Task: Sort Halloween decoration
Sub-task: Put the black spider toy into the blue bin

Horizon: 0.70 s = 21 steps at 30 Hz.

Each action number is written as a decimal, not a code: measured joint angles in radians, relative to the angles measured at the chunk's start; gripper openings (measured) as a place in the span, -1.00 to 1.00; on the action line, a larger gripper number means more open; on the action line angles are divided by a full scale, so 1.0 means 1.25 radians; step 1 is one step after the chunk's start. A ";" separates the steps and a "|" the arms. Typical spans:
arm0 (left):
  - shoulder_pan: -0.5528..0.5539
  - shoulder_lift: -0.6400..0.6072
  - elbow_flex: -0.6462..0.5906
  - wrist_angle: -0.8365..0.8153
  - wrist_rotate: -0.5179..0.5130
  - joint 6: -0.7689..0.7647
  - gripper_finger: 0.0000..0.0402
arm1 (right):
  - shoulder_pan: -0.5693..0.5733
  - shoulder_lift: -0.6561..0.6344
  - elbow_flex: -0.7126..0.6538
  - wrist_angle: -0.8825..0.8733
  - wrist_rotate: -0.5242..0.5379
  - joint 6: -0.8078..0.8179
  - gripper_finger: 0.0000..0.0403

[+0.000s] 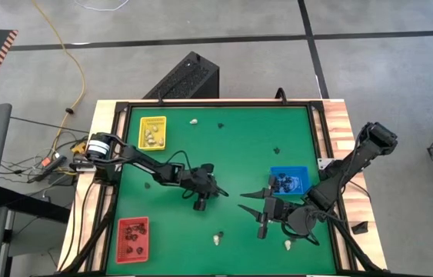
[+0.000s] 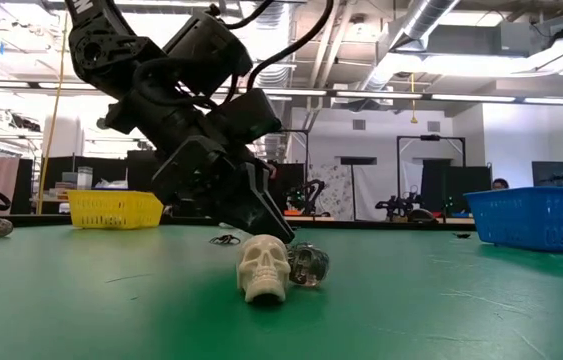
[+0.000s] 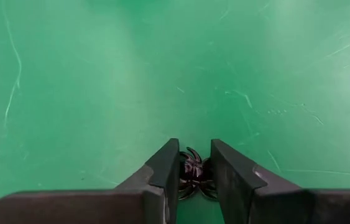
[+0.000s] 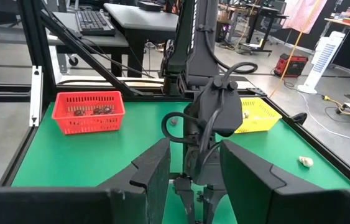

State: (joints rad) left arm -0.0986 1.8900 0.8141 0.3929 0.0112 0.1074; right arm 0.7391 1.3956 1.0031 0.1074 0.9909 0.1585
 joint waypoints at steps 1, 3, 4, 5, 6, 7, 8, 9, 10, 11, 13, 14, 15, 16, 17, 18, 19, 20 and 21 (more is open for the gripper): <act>0.000 0.000 0.004 0.008 0.000 -0.003 -0.65 | 0.000 0.000 0.000 0.000 0.000 0.000 -0.16; -0.001 0.000 0.014 0.020 0.009 -0.004 -0.65 | 0.000 0.000 0.000 0.000 0.000 0.000 -0.16; -0.001 0.000 0.020 0.018 0.014 -0.004 -0.65 | 0.000 0.000 0.000 -0.001 0.000 0.000 -0.16; -0.001 0.001 0.028 0.015 0.017 -0.003 -0.65 | 0.000 0.000 0.000 -0.001 0.000 0.000 -0.16; -0.001 0.001 0.035 0.013 0.021 0.000 -0.65 | 0.000 0.000 0.000 -0.002 0.000 0.000 -0.16; -0.001 0.001 0.042 0.010 0.025 0.004 -0.65 | 0.000 0.000 0.000 -0.002 0.000 0.000 -0.16; -0.001 -0.003 0.049 0.009 0.028 0.007 -0.65 | 0.000 0.000 0.000 -0.002 0.000 0.000 -0.16; -0.002 -0.006 0.055 0.008 0.029 0.011 -0.65 | 0.000 0.000 0.000 -0.002 0.000 0.000 -0.16; -0.002 -0.009 0.063 0.007 0.030 0.014 -0.65 | 0.000 0.000 0.000 -0.003 0.000 0.000 -0.16; -0.002 -0.016 0.069 0.009 0.030 0.018 -0.65 | 0.000 0.000 0.000 -0.005 0.000 0.000 -0.16; -0.002 -0.030 0.073 0.007 0.030 0.024 -0.65 | 0.000 0.000 0.000 -0.012 0.000 0.000 -0.16; -0.002 -0.037 0.075 0.006 0.029 0.025 -0.65 | 0.000 0.000 0.000 -0.015 0.000 0.000 -0.16; -0.001 -0.044 0.076 -0.004 0.029 0.024 -0.65 | 0.000 0.000 0.000 -0.019 0.000 0.000 -0.16; -0.001 -0.056 0.076 -0.029 0.027 0.018 -0.65 | 0.000 0.000 0.000 -0.020 0.000 0.000 -0.16; 0.000 -0.066 0.076 -0.055 0.022 0.004 -0.65 | 0.000 0.000 0.000 -0.020 0.000 0.000 -0.16; 0.001 -0.072 0.076 -0.076 0.013 -0.024 -0.65 | 0.000 0.000 0.000 -0.021 0.000 0.000 -0.16; 0.001 -0.079 0.076 -0.100 -0.004 -0.075 -0.65 | 0.000 0.000 0.000 -0.021 0.000 0.000 -0.16; 0.001 -0.082 0.075 -0.127 -0.029 -0.147 -0.65 | 0.000 0.000 0.000 -0.021 0.000 0.000 -0.16; 0.002 -0.082 0.075 -0.140 -0.053 -0.247 -0.64 | 0.000 0.000 0.000 -0.021 0.000 0.001 -0.16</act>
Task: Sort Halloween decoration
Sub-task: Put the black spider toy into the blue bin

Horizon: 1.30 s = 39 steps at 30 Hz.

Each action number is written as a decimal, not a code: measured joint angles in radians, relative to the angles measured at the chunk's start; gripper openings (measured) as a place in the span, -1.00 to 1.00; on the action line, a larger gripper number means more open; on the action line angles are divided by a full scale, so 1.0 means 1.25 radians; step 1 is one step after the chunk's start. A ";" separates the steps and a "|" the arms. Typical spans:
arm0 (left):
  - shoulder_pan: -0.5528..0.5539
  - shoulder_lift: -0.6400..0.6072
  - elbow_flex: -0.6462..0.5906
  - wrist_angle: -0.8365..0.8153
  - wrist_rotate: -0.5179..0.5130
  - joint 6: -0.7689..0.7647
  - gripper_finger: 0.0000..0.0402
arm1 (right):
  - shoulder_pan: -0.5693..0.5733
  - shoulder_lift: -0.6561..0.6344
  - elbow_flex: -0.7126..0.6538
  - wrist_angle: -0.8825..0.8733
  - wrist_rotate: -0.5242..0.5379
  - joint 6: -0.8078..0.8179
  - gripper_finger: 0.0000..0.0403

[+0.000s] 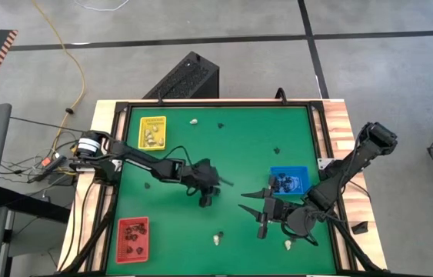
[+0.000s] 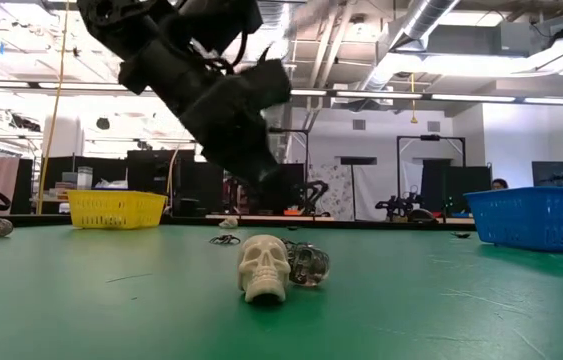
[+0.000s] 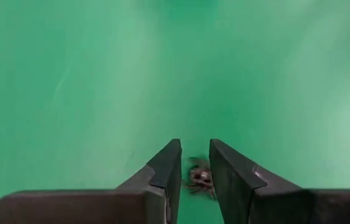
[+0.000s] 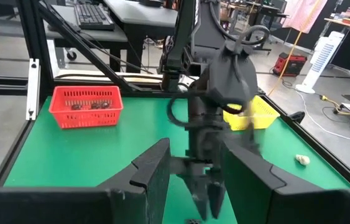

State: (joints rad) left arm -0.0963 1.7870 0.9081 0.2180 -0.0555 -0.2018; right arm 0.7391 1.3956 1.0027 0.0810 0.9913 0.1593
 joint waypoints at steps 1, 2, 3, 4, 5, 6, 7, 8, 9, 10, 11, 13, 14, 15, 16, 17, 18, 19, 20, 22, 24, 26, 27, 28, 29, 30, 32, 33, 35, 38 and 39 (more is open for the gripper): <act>0.000 0.000 0.000 -0.011 -0.013 -0.096 -0.63 | 0.000 0.000 0.000 0.000 0.000 0.000 -0.16; 0.001 0.000 0.000 -0.030 -0.022 -0.187 -0.62 | 0.000 0.000 0.000 0.000 0.000 0.000 -0.16; 0.001 0.000 0.000 -0.041 -0.032 -0.264 -0.61 | 0.000 0.000 0.000 0.000 0.000 0.001 -0.16; 0.001 0.000 0.000 -0.043 -0.033 -0.316 -0.58 | 0.000 0.000 0.000 0.000 0.000 0.000 -0.16; -0.002 0.000 0.000 -0.044 -0.039 -0.348 -0.56 | 0.000 0.000 0.000 0.000 0.000 0.000 -0.16; -0.006 0.000 0.000 -0.042 -0.047 -0.365 -0.53 | -0.002 0.000 0.000 0.000 0.000 0.000 -0.16; -0.011 0.000 0.000 -0.036 -0.054 -0.374 -0.50 | -0.005 0.000 0.000 0.000 0.000 0.001 -0.16; -0.018 0.000 0.000 -0.031 -0.062 -0.379 -0.47 | -0.007 0.000 0.000 0.001 0.000 0.001 -0.16; -0.025 0.000 0.001 -0.029 -0.068 -0.382 -0.44 | -0.007 0.000 0.000 0.002 0.000 0.003 -0.16; -0.033 0.000 0.003 -0.033 -0.071 -0.385 -0.40 | -0.008 0.000 0.000 0.003 0.000 0.011 -0.16; -0.042 0.000 0.009 -0.041 -0.073 -0.384 -0.36 | -0.009 0.000 0.000 0.002 0.000 0.017 -0.16; -0.062 0.000 0.015 -0.044 -0.072 -0.366 -0.28 | -0.013 0.000 0.000 0.002 0.000 0.019 -0.16; -0.072 0.000 0.020 -0.046 -0.072 -0.350 -0.25 | -0.014 0.000 0.000 0.002 0.000 0.019 -0.16; -0.082 -0.002 0.026 -0.049 -0.071 -0.330 -0.21 | -0.016 0.000 0.000 0.002 0.000 0.020 -0.16; -0.091 -0.006 0.037 -0.063 -0.070 -0.309 -0.18 | -0.017 0.000 0.000 0.002 0.000 0.020 -0.16; -0.100 -0.009 0.055 -0.083 -0.072 -0.292 -0.16 | -0.017 0.000 0.000 0.001 0.000 0.020 -0.16; -0.108 -0.011 0.078 -0.111 -0.078 -0.272 -0.14 | -0.017 0.000 0.000 0.002 0.000 0.021 -0.16; -0.118 -0.011 0.103 -0.150 -0.094 -0.250 -0.12 | -0.017 0.000 0.000 0.002 0.000 0.021 -0.16; -0.127 -0.011 0.127 -0.202 -0.113 -0.226 -0.12 | -0.017 0.000 0.000 0.004 0.000 0.022 -0.16; -0.143 0.005 0.174 -0.289 -0.153 -0.152 -0.11 | -0.017 0.000 0.000 0.003 -0.001 0.022 -0.16; -0.155 0.018 0.205 -0.342 -0.181 -0.067 -0.11 | -0.015 0.000 0.000 0.001 -0.006 0.022 -0.16; -0.154 0.034 0.220 -0.353 -0.191 -0.014 -0.11 | -0.011 0.000 0.000 0.002 -0.009 0.021 -0.16; -0.150 0.037 0.220 -0.352 -0.181 0.021 -0.11 | -0.010 0.000 -0.001 0.003 -0.009 0.021 -0.16; -0.144 0.038 0.217 -0.356 -0.165 0.053 -0.11 | -0.009 0.000 -0.001 0.005 -0.009 0.021 -0.16; -0.135 0.043 0.216 -0.353 -0.146 0.080 -0.11 | -0.009 0.000 -0.001 0.007 -0.010 0.021 -0.16; -0.127 0.049 0.216 -0.341 -0.126 0.108 -0.11 | -0.009 0.000 -0.001 0.008 -0.013 0.021 -0.16; -0.116 0.056 0.215 -0.354 -0.109 0.182 -0.11 | -0.010 0.000 -0.001 0.017 -0.017 0.022 -0.16; -0.111 0.056 0.214 -0.362 -0.101 0.227 -0.11 | -0.011 0.000 -0.001 0.017 -0.021 0.022 -0.16; -0.102 0.067 0.218 -0.340 -0.084 0.303 -0.11 | -0.012 0.000 -0.001 0.018 -0.028 0.022 -0.16; -0.085 0.091 0.217 -0.338 -0.061 0.355 -0.11 | -0.014 0.000 -0.001 0.015 -0.038 0.021 -0.16; -0.079 0.097 0.216 -0.335 -0.052 0.363 -0.11 | -0.015 0.000 0.000 0.016 -0.040 0.021 -0.16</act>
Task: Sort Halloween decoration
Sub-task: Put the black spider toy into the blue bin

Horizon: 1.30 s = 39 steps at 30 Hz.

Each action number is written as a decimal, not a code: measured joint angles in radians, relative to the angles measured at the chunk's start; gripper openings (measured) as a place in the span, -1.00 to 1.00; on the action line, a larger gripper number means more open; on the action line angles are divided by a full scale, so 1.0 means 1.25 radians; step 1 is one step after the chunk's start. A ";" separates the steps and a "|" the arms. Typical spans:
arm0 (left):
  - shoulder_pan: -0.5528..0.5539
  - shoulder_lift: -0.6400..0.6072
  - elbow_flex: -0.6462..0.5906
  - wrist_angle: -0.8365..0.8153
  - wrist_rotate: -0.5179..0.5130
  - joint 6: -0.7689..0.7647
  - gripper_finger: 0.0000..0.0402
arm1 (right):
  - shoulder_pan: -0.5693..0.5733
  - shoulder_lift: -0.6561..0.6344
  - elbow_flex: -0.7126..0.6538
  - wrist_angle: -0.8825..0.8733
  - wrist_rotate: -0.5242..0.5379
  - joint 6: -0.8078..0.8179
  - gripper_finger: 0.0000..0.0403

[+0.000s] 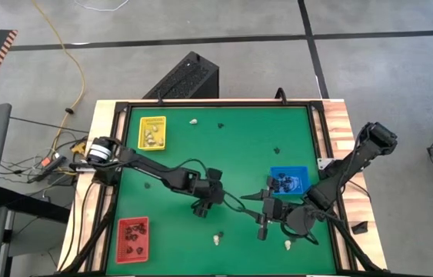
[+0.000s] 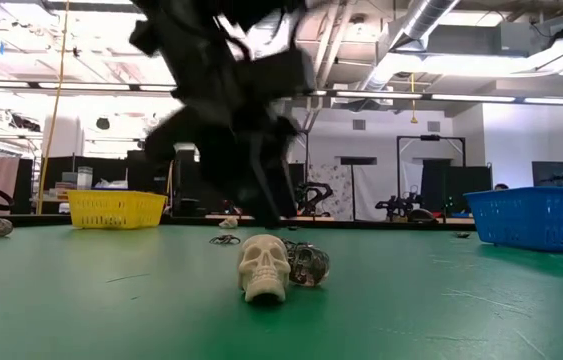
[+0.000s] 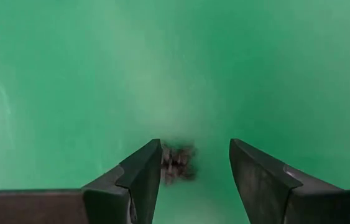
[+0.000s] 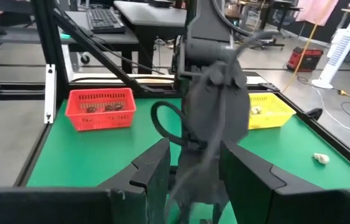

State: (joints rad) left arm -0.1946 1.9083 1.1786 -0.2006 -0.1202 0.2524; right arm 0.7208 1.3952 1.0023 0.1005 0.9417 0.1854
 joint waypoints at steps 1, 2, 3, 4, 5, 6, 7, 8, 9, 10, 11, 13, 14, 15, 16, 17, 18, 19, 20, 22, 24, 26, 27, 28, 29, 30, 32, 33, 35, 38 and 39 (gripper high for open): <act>0.005 0.010 0.000 -0.005 0.008 0.003 -0.11 | 0.000 0.000 0.000 -0.002 0.000 0.000 -0.16; 0.010 0.017 0.000 0.004 0.008 0.005 -0.11 | -0.001 0.000 0.000 -0.004 0.000 0.000 -0.16; 0.012 0.021 0.001 0.011 0.000 0.005 -0.11 | -0.001 0.000 0.001 -0.006 0.000 0.000 -0.16; 0.014 0.022 0.001 0.007 -0.006 0.005 -0.11 | -0.001 0.000 0.001 -0.011 0.000 -0.001 -0.16; 0.016 0.022 0.001 0.003 -0.012 0.007 -0.11 | -0.001 0.000 0.001 -0.012 0.000 -0.001 -0.16; 0.017 0.021 0.001 0.012 -0.014 0.012 -0.11 | -0.001 0.000 0.001 -0.014 0.000 -0.001 -0.16; 0.019 0.021 0.002 0.020 -0.015 0.017 -0.11 | -0.001 0.000 0.001 -0.017 0.000 -0.001 -0.16; 0.020 0.018 0.002 0.018 -0.015 0.020 -0.11 | -0.001 0.000 0.001 -0.017 -0.001 -0.002 -0.16; 0.020 0.016 0.002 0.013 -0.013 0.020 -0.11 | -0.001 0.000 0.001 -0.017 -0.001 -0.001 -0.16; 0.022 0.014 0.001 0.013 -0.006 0.020 -0.11 | -0.001 0.000 0.001 -0.020 -0.001 -0.001 -0.16; 0.024 0.013 0.002 0.015 0.005 0.022 -0.11 | -0.001 0.000 0.001 -0.020 -0.001 -0.001 -0.16; 0.030 0.018 0.002 0.004 0.033 0.023 -0.11 | -0.001 0.000 0.001 -0.021 -0.001 -0.001 -0.16; 0.033 0.023 0.002 0.003 0.045 0.023 -0.11 | -0.001 0.000 0.001 -0.020 -0.001 -0.001 -0.16; 0.035 0.033 0.002 0.004 0.050 0.023 -0.11 | -0.001 0.000 0.001 -0.019 -0.001 -0.001 -0.16; 0.037 0.039 0.003 0.008 0.054 0.022 -0.11 | -0.001 0.000 0.001 -0.017 -0.001 -0.001 -0.16; 0.040 0.045 0.003 0.011 0.054 0.023 -0.11 | -0.001 0.000 0.001 -0.015 -0.001 -0.001 -0.16; 0.041 0.052 0.004 0.011 0.055 0.025 -0.11 | -0.001 0.000 0.001 -0.014 -0.001 -0.001 -0.16; 0.041 0.055 0.005 0.011 0.055 0.025 -0.11 | -0.001 0.000 0.001 -0.012 -0.001 -0.001 -0.16; 0.041 0.062 0.005 0.008 0.054 0.025 -0.11 | -0.001 0.000 0.001 -0.012 -0.001 -0.001 -0.16; 0.041 0.065 0.005 0.003 0.054 0.025 -0.11 | -0.001 0.000 0.001 -0.011 -0.001 -0.001 -0.16; 0.041 0.065 0.004 -0.007 0.053 0.026 -0.11 | -0.001 0.000 0.001 -0.012 -0.001 0.000 -0.16; 0.041 0.064 0.004 -0.024 0.051 0.031 -0.11 | -0.001 0.000 0.001 -0.012 -0.001 0.000 -0.16; 0.041 0.061 0.004 -0.032 0.046 0.030 -0.11 | -0.001 0.000 0.001 -0.013 -0.001 0.000 -0.16; 0.041 0.061 0.004 -0.036 0.039 0.024 -0.11 | -0.001 0.000 0.001 -0.015 -0.001 -0.001 -0.16; 0.041 0.061 0.004 -0.038 0.030 0.016 -0.11 | -0.001 0.000 0.001 -0.014 -0.001 -0.001 -0.16; 0.041 0.056 0.003 -0.038 0.025 0.007 -0.11 | -0.001 0.000 0.001 -0.015 -0.001 -0.001 -0.16; 0.041 0.052 0.003 -0.031 0.024 -0.001 -0.11 | -0.001 0.000 0.001 -0.015 -0.001 -0.001 -0.16; 0.041 0.048 0.003 -0.026 0.025 -0.002 -0.11 | -0.001 0.000 0.001 -0.015 -0.001 -0.001 -0.16; 0.041 0.040 0.002 -0.017 0.027 -0.003 -0.11 | -0.001 0.000 0.001 -0.017 -0.001 -0.001 -0.16; 0.042 0.019 0.000 -0.021 0.023 -0.003 -0.11 | -0.001 0.000 0.001 -0.019 -0.001 -0.001 -0.16; 0.043 0.011 -0.002 -0.026 0.022 -0.003 -0.11 | -0.001 0.000 0.001 -0.019 -0.001 -0.001 -0.16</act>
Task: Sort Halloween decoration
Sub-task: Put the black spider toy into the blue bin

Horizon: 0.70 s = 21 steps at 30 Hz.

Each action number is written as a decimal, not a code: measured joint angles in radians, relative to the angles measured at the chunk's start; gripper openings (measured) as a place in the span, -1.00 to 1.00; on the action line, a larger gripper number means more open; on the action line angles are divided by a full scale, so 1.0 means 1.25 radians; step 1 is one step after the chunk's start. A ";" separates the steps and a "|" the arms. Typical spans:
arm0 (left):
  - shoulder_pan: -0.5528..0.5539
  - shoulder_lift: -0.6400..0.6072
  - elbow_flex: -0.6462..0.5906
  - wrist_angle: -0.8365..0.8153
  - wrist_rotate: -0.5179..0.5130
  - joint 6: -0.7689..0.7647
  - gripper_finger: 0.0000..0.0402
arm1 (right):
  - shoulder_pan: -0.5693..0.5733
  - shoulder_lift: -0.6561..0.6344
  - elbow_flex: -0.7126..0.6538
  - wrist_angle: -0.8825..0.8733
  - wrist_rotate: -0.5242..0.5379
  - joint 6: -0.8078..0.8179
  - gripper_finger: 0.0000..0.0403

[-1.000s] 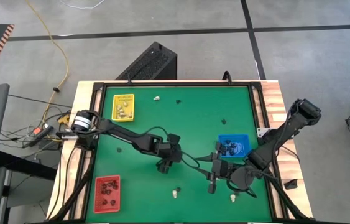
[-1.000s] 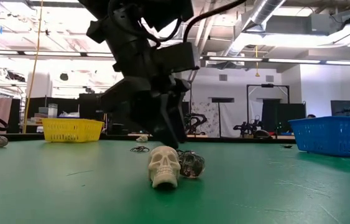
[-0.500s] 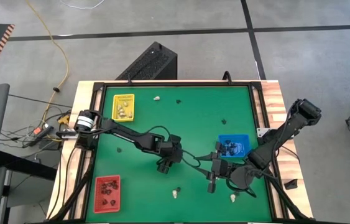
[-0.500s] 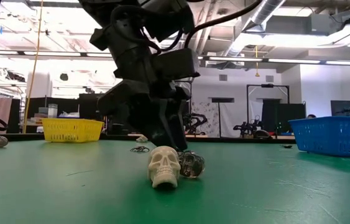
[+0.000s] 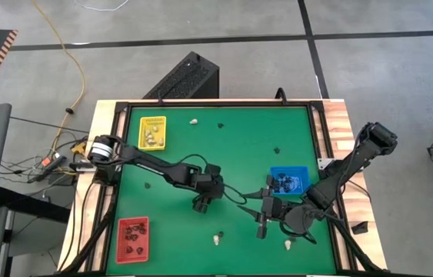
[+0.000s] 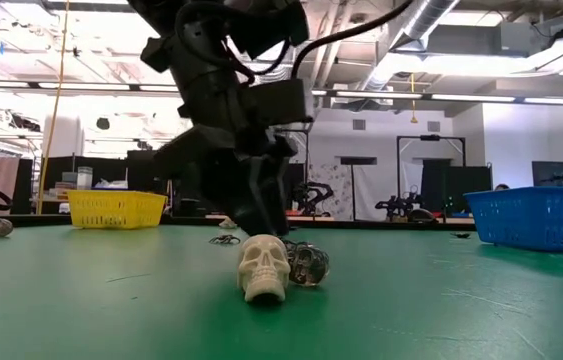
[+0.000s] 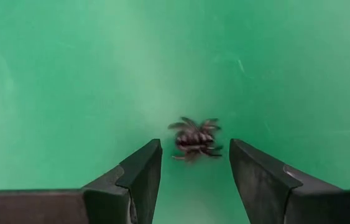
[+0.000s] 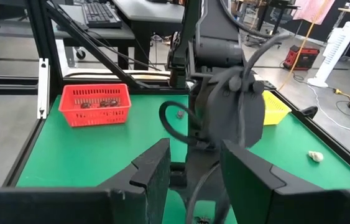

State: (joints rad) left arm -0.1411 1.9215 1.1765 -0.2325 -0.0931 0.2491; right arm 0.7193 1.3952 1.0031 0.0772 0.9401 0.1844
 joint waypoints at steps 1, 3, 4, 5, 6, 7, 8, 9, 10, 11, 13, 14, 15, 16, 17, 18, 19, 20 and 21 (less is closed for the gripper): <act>0.000 -0.005 0.000 0.004 0.000 0.000 -0.11 | 0.000 0.000 0.000 -0.001 0.000 0.000 -0.16; 0.001 -0.016 0.001 0.009 0.001 0.000 -0.11 | 0.000 0.000 0.000 -0.002 0.000 0.000 -0.16; 0.001 -0.018 0.001 0.009 0.003 0.000 -0.11 | 0.000 0.000 0.000 -0.002 0.000 0.000 -0.16; 0.000 -0.018 0.001 0.012 0.008 0.000 -0.11 | 0.000 0.000 0.000 -0.001 0.000 0.000 -0.16; 0.000 -0.017 0.001 0.011 0.012 0.000 -0.11 | 0.000 0.000 0.000 0.000 0.000 0.000 -0.16; 0.000 -0.016 0.001 0.007 0.020 0.000 -0.11 | 0.000 0.000 0.000 0.001 0.000 0.000 -0.16; 0.000 -0.016 0.001 0.007 0.028 -0.001 -0.11 | 0.000 0.000 0.000 0.003 0.000 0.001 -0.16; 0.001 -0.016 0.001 0.009 0.031 -0.002 -0.11 | 0.000 0.000 0.000 0.005 0.000 0.001 -0.16; 0.001 -0.016 0.001 0.009 0.034 -0.007 -0.11 | 0.000 0.000 0.000 0.006 0.000 0.001 -0.16; 0.003 -0.016 0.001 0.010 0.035 -0.009 -0.11 | 0.000 0.000 0.000 0.007 0.000 0.001 -0.16; 0.005 -0.016 0.001 0.010 0.036 -0.018 -0.11 | 0.000 0.000 0.000 0.008 0.000 0.001 -0.16; 0.008 -0.016 0.001 0.010 0.042 -0.023 -0.11 | 0.000 0.000 0.000 0.010 0.000 0.001 -0.16; 0.010 -0.016 0.001 0.010 0.051 -0.028 -0.11 | 0.000 0.000 0.000 0.010 0.000 0.001 -0.16; 0.012 -0.016 0.001 0.011 0.059 -0.030 -0.11 | 0.000 0.000 0.000 0.010 0.000 0.001 -0.16; 0.013 -0.016 -0.002 0.018 0.064 -0.031 -0.11 | 0.000 0.000 0.000 0.011 0.000 0.001 -0.16; 0.015 -0.016 -0.005 0.024 0.065 -0.033 -0.11 | 0.000 0.000 0.000 0.011 0.000 0.002 -0.16; 0.015 -0.016 -0.010 0.030 0.065 -0.036 -0.11 | 0.000 0.000 0.000 0.011 0.000 0.001 -0.16; 0.016 -0.016 -0.013 0.038 0.065 -0.042 -0.11 | 0.000 0.000 0.000 0.011 0.000 0.002 -0.16; 0.015 -0.016 -0.016 0.044 0.065 -0.045 -0.11 | 0.000 0.000 0.000 0.013 0.000 0.002 -0.16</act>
State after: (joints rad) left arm -0.1219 1.9018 1.1566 -0.1781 -0.0114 0.1934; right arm 0.7193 1.3952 1.0031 0.0933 0.9398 0.1864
